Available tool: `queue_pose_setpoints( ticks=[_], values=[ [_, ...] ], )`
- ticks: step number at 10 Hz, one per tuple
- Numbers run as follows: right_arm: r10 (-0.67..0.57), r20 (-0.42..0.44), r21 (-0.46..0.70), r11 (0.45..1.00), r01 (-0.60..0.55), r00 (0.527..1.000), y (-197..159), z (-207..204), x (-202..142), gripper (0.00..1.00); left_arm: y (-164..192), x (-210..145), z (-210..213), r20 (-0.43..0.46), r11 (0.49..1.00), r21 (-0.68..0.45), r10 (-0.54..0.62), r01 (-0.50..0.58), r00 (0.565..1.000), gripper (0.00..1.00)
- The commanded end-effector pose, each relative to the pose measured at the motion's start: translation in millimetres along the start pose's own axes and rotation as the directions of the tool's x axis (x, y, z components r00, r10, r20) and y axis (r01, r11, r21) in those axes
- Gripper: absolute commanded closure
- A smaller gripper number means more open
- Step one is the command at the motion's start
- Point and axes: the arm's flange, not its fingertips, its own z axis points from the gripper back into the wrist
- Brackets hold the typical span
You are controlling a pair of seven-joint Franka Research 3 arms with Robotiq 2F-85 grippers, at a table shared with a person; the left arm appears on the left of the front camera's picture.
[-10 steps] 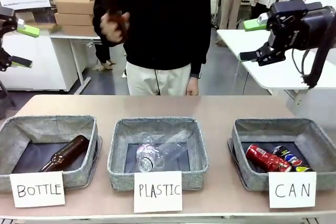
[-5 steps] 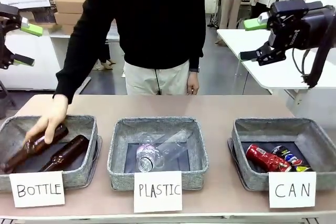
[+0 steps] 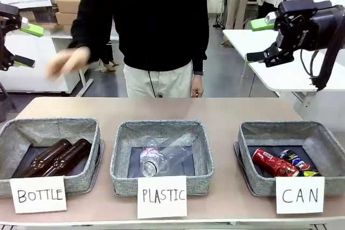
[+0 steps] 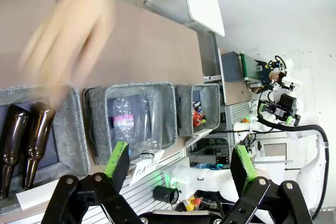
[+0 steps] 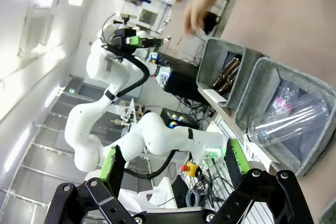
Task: Sort the can waste into the basket.
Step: Pick up the can waste from the table and place it in the right Fabric basket.
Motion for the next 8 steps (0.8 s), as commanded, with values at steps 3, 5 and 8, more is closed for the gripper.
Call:
queue_pose_setpoints(
  ticks=[3,5,8],
  values=[
    [0.021,-0.007,0.006,1.000,-0.021,1.000,-1.6,0.9,-3.5,0.00,-0.6,1.6,1.1,0.002,1.000,-0.015,0.006,-0.006,1.000,0.00],
    [0.021,-0.007,0.006,1.000,-0.021,1.000,-1.6,0.9,-3.5,0.00,-0.6,1.6,1.1,0.002,1.000,-0.015,0.006,-0.006,1.000,0.00],
    [0.021,-0.007,0.006,1.000,-0.021,1.000,-1.6,0.9,-3.5,0.00,-0.6,1.6,1.1,0.002,1.000,-0.015,0.006,-0.006,1.000,0.00]
  ],
)
